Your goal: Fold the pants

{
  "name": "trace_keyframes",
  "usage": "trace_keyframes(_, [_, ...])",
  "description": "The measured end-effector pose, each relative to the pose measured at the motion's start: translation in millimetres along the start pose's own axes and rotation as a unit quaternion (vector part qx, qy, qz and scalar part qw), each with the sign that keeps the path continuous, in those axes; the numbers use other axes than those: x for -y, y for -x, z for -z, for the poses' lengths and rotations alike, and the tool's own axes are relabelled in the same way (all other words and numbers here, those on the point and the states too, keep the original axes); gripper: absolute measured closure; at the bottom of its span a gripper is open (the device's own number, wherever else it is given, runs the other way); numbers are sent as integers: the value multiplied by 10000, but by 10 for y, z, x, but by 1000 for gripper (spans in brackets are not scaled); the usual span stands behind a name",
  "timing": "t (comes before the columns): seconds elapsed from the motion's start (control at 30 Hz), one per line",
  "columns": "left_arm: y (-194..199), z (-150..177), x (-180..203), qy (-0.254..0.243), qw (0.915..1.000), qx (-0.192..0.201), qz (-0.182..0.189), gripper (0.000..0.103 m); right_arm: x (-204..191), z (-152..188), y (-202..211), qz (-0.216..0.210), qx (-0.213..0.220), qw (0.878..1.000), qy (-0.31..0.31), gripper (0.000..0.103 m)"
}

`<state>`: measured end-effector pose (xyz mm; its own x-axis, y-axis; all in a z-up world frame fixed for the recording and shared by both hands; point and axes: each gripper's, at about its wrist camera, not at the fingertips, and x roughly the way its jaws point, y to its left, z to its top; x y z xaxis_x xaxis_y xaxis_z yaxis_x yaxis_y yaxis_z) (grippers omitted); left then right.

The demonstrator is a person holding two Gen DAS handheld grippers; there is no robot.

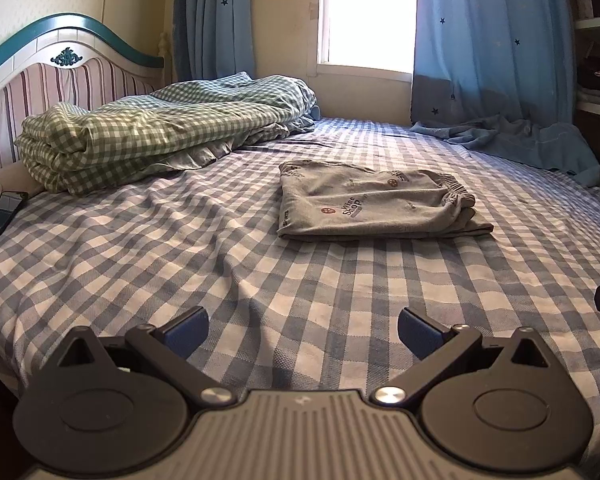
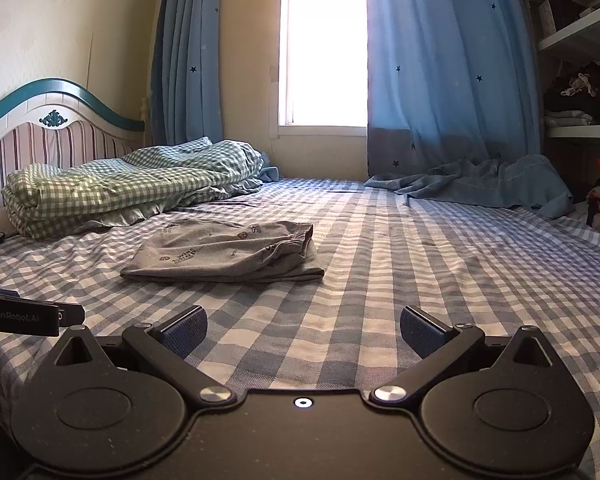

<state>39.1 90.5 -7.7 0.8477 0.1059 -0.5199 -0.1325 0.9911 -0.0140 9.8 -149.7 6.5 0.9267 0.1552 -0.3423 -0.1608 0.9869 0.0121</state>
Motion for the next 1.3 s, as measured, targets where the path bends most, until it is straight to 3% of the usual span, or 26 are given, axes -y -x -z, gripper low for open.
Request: trace_keyframes(1.3, [-71,11,19,-86,9999,-101,-3,0,-8,47,-111,-27,-158,9999,-17,1])
